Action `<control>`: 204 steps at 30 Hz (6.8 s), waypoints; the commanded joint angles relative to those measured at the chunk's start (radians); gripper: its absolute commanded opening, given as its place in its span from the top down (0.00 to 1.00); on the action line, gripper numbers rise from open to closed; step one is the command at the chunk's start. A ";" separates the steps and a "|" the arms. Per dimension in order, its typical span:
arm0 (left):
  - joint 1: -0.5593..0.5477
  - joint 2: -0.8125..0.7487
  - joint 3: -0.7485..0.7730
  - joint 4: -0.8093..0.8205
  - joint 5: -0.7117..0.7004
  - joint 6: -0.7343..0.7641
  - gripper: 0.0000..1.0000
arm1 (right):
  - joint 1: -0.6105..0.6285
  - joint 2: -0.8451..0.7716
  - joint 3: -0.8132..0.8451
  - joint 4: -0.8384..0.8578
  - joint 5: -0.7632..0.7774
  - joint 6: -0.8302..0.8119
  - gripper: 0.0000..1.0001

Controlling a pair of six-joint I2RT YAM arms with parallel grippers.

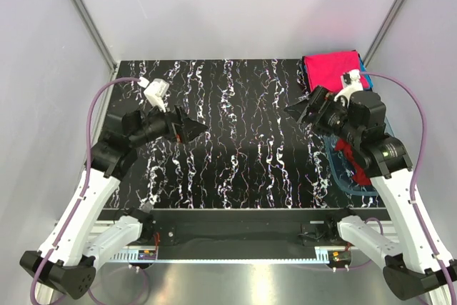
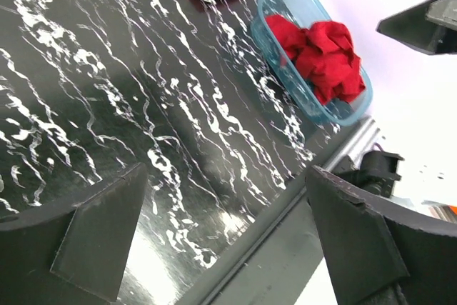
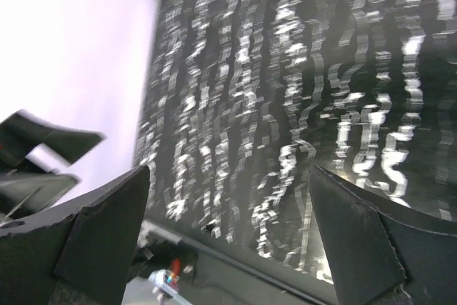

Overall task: Fold and stack the t-shirts
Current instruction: Grab the tshirt from the pile, then move the tshirt to the center of the board, then flatten the tshirt out

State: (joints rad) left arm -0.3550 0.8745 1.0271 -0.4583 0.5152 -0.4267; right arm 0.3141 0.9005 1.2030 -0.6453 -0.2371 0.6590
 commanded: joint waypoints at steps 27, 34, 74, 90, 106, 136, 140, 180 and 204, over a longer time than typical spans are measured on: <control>0.001 0.041 -0.157 0.072 -0.188 0.042 0.01 | -0.613 0.463 -0.039 -0.240 0.590 0.095 0.00; 0.002 0.038 -0.168 0.067 -0.236 0.051 0.01 | -0.687 0.617 -0.126 -0.033 0.573 0.064 0.00; 0.154 -0.012 -0.150 -0.019 -0.420 -0.043 0.01 | -0.100 0.712 0.672 0.139 -0.314 0.103 0.58; 0.030 0.257 -0.194 0.015 -0.236 -0.061 0.01 | -0.055 0.727 0.420 -0.097 0.100 -0.185 0.29; 0.087 0.650 0.084 0.030 -0.167 -0.112 0.16 | -0.110 1.260 0.757 0.024 0.231 -0.203 0.50; -0.117 0.807 0.018 0.116 -0.141 -0.145 0.14 | -0.159 1.785 1.322 -0.111 0.340 -0.154 0.57; -0.122 0.807 0.022 0.119 -0.139 -0.155 0.14 | -0.158 1.798 1.323 -0.122 0.328 -0.159 0.57; 0.153 1.282 1.396 -0.498 -0.443 0.111 0.43 | -0.101 0.282 -0.173 0.075 0.199 -0.001 1.00; 0.602 0.609 -0.088 0.108 -0.155 -0.326 0.32 | -0.102 0.230 -0.230 0.170 0.053 -0.007 1.00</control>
State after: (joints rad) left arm 0.1944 1.4895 0.9878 -0.5304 0.2104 -0.6403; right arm 0.2100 1.1477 0.9817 -0.5262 -0.1421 0.6373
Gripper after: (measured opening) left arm 0.678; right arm 0.010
